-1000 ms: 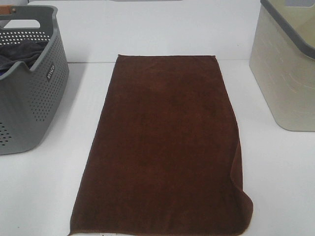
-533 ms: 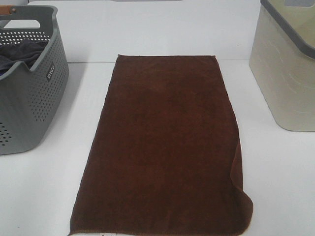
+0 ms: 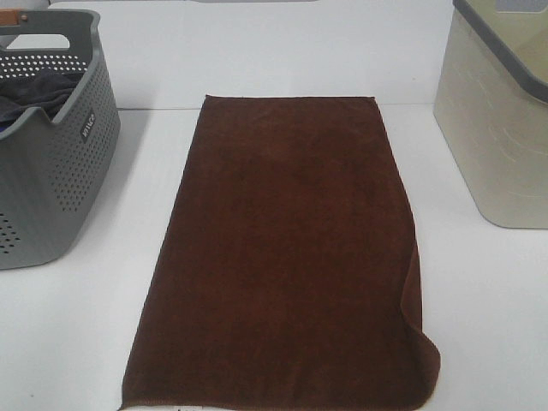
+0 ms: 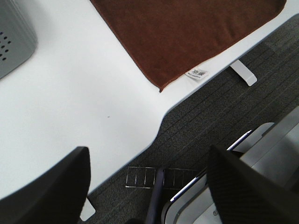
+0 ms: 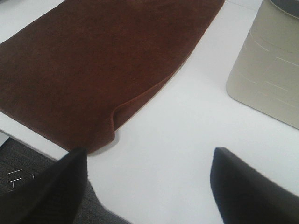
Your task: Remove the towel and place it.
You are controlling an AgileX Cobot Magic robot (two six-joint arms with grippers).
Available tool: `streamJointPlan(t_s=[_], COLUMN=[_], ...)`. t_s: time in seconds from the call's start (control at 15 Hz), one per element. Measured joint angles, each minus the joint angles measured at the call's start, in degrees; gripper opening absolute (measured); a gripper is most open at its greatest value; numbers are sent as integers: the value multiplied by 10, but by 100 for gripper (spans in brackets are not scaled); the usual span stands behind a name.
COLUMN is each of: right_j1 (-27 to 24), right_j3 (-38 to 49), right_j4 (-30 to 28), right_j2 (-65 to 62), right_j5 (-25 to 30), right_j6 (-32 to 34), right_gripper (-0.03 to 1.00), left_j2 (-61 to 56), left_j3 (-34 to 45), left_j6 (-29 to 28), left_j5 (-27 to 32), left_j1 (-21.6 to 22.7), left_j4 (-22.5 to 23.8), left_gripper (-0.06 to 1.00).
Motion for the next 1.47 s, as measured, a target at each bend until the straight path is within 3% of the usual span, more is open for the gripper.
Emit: streamJointPlan(t_s=[0.27,0.67,1.2,1.33,1.47], right_j1=[0,-11,-241,-291,-305], right_j3=[0,0,0,0,0], right_j4=[0,1,1,1,1], right_j2=[0,0,0,0,-3], right_j5=[0,0,0,0,0], right_j6=[0,0,0,0,0], right_gripper=[70,70,70,70,70], left_j2=[1,1,1,1,1], left_j3=[22,23,23,23,23], left_j6=[37,45,46,46,46], left_j5=[-69,-74,-74,-74,-74], left_j1=[0,0,10,49,107], left_j4=[-40,-38,-37,-37,-37], left_gripper=[67,67,67,67,67])
